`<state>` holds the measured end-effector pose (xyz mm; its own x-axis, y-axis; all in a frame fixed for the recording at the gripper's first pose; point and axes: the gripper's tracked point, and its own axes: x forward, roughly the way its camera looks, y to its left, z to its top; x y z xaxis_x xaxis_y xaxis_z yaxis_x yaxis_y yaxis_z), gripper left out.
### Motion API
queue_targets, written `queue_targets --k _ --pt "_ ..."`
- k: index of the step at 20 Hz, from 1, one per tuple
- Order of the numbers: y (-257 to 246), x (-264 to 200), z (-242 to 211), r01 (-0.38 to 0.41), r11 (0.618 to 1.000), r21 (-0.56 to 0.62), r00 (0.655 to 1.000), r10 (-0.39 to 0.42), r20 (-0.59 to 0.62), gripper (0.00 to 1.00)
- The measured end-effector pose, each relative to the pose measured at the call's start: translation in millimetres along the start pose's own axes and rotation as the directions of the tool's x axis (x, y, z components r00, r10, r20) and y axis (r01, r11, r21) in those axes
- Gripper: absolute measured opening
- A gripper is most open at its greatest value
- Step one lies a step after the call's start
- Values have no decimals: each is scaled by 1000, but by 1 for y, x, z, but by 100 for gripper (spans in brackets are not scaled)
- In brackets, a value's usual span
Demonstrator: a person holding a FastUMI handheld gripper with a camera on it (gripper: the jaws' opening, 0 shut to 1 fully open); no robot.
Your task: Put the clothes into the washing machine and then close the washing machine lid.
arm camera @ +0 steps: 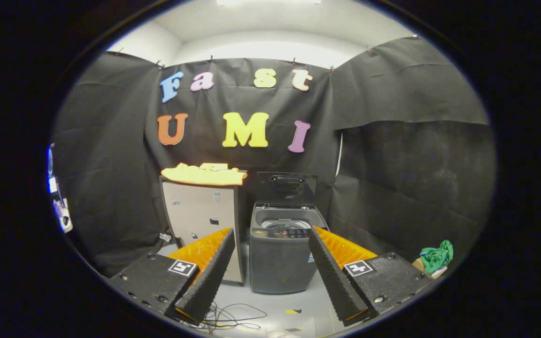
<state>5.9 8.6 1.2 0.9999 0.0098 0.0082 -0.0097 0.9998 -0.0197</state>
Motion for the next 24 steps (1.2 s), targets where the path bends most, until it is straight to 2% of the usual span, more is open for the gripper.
queue_targets --k 11,14,17,24 --pt "4 31 41 -18 999 30 1000 18 17 99" --pt "13 48 77 -35 999 22 998 34 45 99" --pt "17 74 113 -13 1000 7 999 13 48 99" --pt "87 159 217 -124 992 -16 985 125 120 99"
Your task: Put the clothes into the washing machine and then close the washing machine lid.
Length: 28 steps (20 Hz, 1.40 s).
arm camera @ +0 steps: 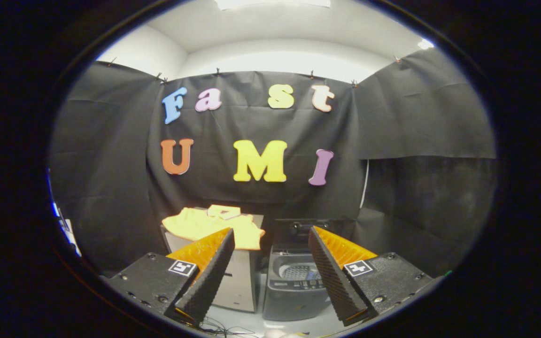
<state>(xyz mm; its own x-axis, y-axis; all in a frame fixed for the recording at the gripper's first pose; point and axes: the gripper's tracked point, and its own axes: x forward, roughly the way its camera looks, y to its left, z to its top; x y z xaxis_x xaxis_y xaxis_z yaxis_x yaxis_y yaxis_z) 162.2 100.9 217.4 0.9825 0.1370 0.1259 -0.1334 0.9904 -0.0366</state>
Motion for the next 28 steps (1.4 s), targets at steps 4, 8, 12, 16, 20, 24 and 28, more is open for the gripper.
queue_targets --k 4,8,12,16,20,24,28 --pt "49 69 29 -90 996 -14 996 90 15 99" --pt "91 147 39 -169 986 -8 986 169 -7 99" --pt "132 220 43 -217 975 38 975 218 -34 99" --pt "156 289 33 -211 976 54 972 215 -98 99" --pt "178 344 -10 -191 977 99 946 210 -246 99" --pt "190 379 -61 -155 985 73 911 171 -374 99" --pt "200 402 -114 -121 990 71 864 141 -483 99"
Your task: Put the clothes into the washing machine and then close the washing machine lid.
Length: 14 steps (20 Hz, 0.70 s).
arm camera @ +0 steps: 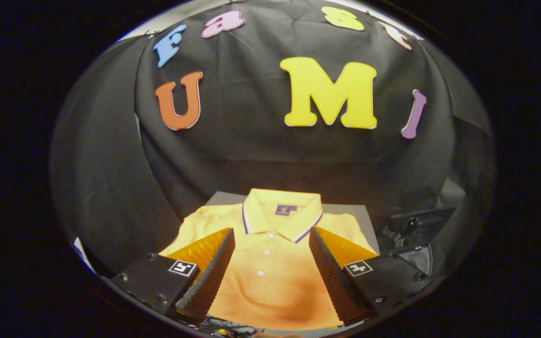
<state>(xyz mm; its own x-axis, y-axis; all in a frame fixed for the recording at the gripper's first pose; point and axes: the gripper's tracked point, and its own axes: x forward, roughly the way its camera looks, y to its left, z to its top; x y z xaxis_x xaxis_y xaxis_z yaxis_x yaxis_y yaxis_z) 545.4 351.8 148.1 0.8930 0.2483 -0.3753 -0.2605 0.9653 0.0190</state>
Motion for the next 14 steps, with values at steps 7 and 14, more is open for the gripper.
queue_targets --k 7,14 --pt "-9 42 -54 52 998 20 987 -48 -156 99" --pt "-6 42 -53 73 997 13 984 -70 -161 100"
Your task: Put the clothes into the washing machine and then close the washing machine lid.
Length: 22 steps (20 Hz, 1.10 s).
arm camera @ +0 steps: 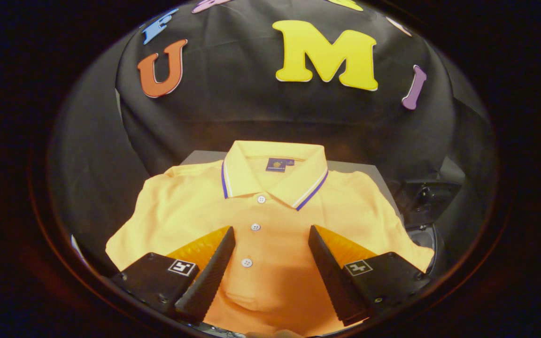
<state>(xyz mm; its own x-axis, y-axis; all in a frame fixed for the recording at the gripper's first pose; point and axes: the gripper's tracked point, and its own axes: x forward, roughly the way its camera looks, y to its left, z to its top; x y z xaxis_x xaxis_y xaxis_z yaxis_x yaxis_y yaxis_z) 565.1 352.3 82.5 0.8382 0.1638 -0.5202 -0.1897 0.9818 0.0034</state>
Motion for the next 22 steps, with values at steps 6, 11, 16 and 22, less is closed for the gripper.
queue_targets --k 6,11,16,22 --pt "0 -2 -1 -47 998 -49 998 45 -41 98" --pt "0 -1 -1 -65 995 -76 993 57 -103 88" --pt "1 -3 14 -97 991 -91 986 84 -142 50" --pt "-9 -7 12 -60 988 -140 986 37 -162 8"
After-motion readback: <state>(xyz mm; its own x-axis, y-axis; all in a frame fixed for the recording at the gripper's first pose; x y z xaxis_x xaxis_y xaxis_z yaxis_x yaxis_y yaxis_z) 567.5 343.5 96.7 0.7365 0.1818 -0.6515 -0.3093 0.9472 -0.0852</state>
